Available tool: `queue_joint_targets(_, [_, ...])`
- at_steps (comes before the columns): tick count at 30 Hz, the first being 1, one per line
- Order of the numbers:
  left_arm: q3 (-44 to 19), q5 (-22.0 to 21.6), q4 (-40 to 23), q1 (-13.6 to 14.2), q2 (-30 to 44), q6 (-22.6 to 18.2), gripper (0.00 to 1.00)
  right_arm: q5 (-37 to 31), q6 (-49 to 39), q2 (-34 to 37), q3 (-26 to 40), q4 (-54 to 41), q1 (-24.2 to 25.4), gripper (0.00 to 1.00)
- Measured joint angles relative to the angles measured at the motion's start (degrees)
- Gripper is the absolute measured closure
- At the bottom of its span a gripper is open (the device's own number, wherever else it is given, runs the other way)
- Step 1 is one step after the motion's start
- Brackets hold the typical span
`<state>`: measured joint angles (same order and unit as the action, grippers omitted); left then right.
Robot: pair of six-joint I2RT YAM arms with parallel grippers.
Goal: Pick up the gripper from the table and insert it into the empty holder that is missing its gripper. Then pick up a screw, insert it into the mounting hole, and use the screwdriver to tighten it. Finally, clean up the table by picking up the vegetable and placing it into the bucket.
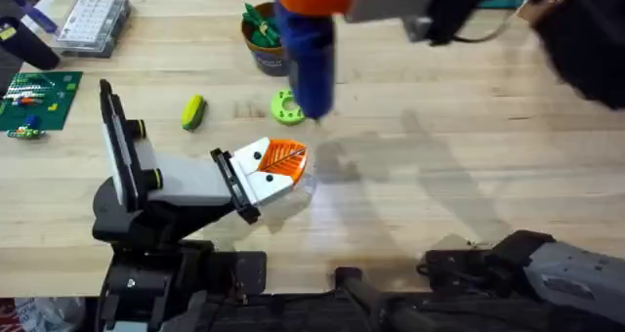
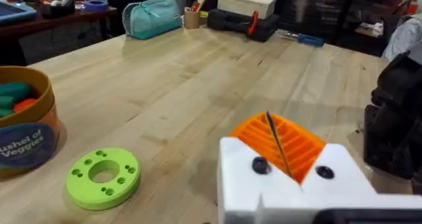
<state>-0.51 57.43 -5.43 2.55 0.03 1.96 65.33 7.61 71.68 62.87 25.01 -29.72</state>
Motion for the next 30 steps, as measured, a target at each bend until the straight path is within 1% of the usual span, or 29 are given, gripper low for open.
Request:
queue_joint_targets(3, [0.0,0.0,0.0,0.0,0.0,0.0,0.989,-1.1,2.7,2.4,0.0,5.8,-2.0,0.973])
queue_joint_targets(8, [0.0,0.0,0.0,0.0,0.0,0.0,0.989,-4.7,5.2,4.1,0.0,7.1,-6.2,0.973])
queue_joint_targets(13, [0.0,0.0,0.0,0.0,0.0,0.0,0.989,-6.4,5.9,5.2,0.0,9.3,-9.0,0.973])
queue_joint_targets(18, [0.0,0.0,0.0,0.0,0.0,0.0,0.989,-7.0,5.5,5.2,0.0,9.3,-10.5,0.973])
queue_joint_targets(30, [0.0,0.0,0.0,0.0,0.0,0.0,0.989,-7.3,0.5,6.2,0.0,10.2,-12.9,0.973])
